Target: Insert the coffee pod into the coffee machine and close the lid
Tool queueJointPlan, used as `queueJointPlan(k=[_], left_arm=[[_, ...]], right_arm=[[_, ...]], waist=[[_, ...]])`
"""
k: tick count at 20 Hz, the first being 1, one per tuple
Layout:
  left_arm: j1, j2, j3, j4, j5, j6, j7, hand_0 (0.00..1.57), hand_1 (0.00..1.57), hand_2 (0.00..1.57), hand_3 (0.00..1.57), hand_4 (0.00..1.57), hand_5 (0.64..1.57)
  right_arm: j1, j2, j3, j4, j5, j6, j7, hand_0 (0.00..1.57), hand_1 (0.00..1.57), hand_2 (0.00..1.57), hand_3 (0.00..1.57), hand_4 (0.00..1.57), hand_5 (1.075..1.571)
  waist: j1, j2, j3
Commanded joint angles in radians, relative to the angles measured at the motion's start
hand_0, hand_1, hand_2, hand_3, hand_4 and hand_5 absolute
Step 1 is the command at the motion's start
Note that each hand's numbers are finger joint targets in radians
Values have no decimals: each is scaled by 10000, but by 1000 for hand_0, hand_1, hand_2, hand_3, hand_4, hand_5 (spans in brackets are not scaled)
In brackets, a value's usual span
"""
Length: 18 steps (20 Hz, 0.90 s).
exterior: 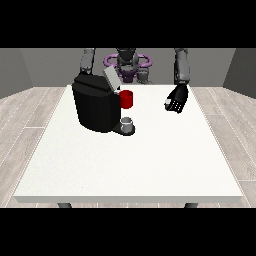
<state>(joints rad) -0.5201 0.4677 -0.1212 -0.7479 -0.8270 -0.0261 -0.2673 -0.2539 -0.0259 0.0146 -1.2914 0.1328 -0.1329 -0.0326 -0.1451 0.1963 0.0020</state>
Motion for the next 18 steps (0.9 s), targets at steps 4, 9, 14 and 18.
queueJointPlan(k=[4,9,14,18], left_arm=[[-659,-119,151,647,-303,-179,-676,1036,1036,1121,1006,395,1571],[-801,-672,441,456,175,-800,-751,1369,1369,1368,1298,482,1571],[-1211,-832,802,529,348,-1308,-702,1447,1447,1431,1354,530,1571],[-1528,-816,695,41,430,-2420,-293,1375,1375,1381,1327,490,1571]], right_arm=[[-608,-120,-254,577,749,-981,284,0,0,0,0,0,1571],[170,-250,-159,795,624,-575,416,0,0,0,0,0,1571],[-3,-100,-207,1308,762,-822,-71,0,0,0,0,0,1571],[451,-300,-288,1401,495,-336,-209,0,0,0,0,0,1571]], waist=[[300,196,-23],[349,-900,-19],[469,-768,-19],[395,-1608,-18]])
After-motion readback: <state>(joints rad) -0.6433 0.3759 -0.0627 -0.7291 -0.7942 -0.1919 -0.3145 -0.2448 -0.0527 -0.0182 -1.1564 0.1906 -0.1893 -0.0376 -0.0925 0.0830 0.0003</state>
